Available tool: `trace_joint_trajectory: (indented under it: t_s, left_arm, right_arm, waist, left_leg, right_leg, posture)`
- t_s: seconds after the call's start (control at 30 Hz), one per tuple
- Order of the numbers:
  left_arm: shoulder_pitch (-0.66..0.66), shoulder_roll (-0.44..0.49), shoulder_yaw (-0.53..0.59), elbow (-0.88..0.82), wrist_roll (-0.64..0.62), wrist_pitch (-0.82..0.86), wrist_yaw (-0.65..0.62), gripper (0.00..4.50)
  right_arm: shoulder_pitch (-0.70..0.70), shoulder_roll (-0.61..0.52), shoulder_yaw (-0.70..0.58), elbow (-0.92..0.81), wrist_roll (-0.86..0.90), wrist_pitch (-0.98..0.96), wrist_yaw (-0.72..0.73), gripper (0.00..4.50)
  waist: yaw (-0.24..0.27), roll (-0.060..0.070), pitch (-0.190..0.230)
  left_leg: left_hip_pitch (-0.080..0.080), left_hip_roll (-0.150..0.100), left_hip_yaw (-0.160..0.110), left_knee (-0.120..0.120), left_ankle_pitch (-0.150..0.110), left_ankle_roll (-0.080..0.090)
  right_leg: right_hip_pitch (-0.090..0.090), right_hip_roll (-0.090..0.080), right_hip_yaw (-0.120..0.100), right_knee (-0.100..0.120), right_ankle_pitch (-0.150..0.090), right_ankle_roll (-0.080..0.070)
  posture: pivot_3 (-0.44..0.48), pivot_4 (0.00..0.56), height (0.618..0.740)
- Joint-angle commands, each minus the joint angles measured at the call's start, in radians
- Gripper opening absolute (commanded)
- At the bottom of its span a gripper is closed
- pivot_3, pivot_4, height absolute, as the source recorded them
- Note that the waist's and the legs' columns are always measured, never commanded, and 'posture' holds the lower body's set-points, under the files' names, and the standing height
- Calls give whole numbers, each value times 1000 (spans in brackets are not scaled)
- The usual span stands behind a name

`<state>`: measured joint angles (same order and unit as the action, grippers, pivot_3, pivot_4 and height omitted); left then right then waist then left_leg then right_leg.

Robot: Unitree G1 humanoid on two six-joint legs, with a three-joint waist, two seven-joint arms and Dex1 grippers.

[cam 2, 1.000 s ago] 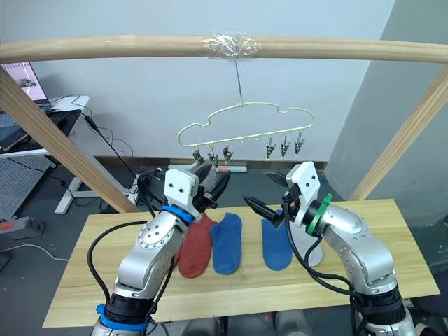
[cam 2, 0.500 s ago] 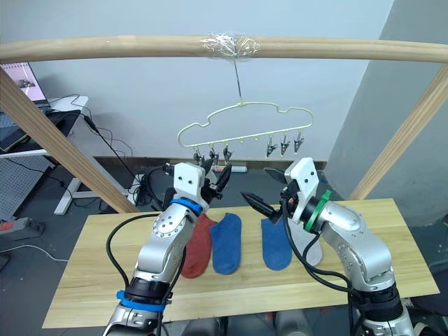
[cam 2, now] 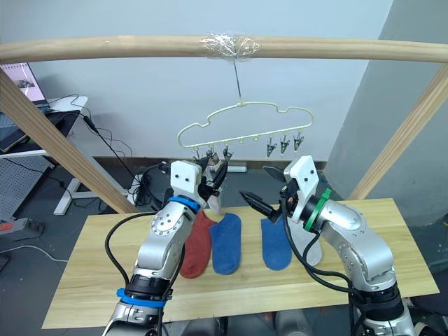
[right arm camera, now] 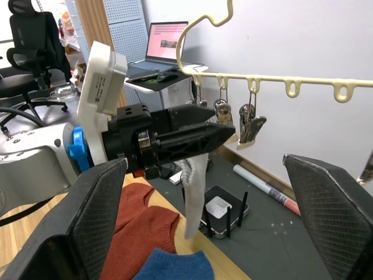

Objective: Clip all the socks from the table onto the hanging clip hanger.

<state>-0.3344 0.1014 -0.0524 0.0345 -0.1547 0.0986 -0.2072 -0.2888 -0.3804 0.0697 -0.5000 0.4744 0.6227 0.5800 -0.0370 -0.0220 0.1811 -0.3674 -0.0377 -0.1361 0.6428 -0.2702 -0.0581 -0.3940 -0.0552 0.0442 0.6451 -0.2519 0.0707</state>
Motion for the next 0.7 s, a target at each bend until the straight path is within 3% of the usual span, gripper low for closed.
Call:
trace_joint_trajectory:
  t_s: [0.03, 0.23, 0.67, 0.7]
  left_arm:
    - [-5, -12, 6, -29, 7, -28, 2, 2725]
    - [22, -7, 1, -40, 12, -26, -12, 2725]
    - [-50, -16, 27, 36, 48, -58, 30, 2725]
    - [-52, -16, 27, 39, 49, -61, 30, 2542]
  right_arm:
    - [-13, -4, -9, -42, 19, -7, -2, 4500]
    - [-16, -3, -10, -37, 17, -11, -3, 4500]
    - [-20, -6, -15, -33, 13, -16, -3, 4500]
    - [-19, -6, -15, -35, 13, -15, -4, 4500]
  waist:
    - [-1, 0, 0]
    - [-5, 0, 0]
    - [-5, 0, 0]
    - [-5, 0, 0]
  left_leg:
    - [0, 0, 0, 0, 0, 0]
    - [0, 0, 0, 0, 0, 0]
    - [0, 0, 0, 1, 0, 0]
    - [0, 0, 0, 1, 0, 0]
  right_leg:
    - [0, 0, 0, 0, 0, 0]
    - [0, 0, 0, 0, 0, 0]
    - [0, 0, 0, 1, 0, 0]
    - [0, 0, 0, 1, 0, 0]
  posture:
    - [-105, 129, 740]
    - [-104, 127, 740]
    - [-112, 129, 740]
    - [-112, 129, 740]
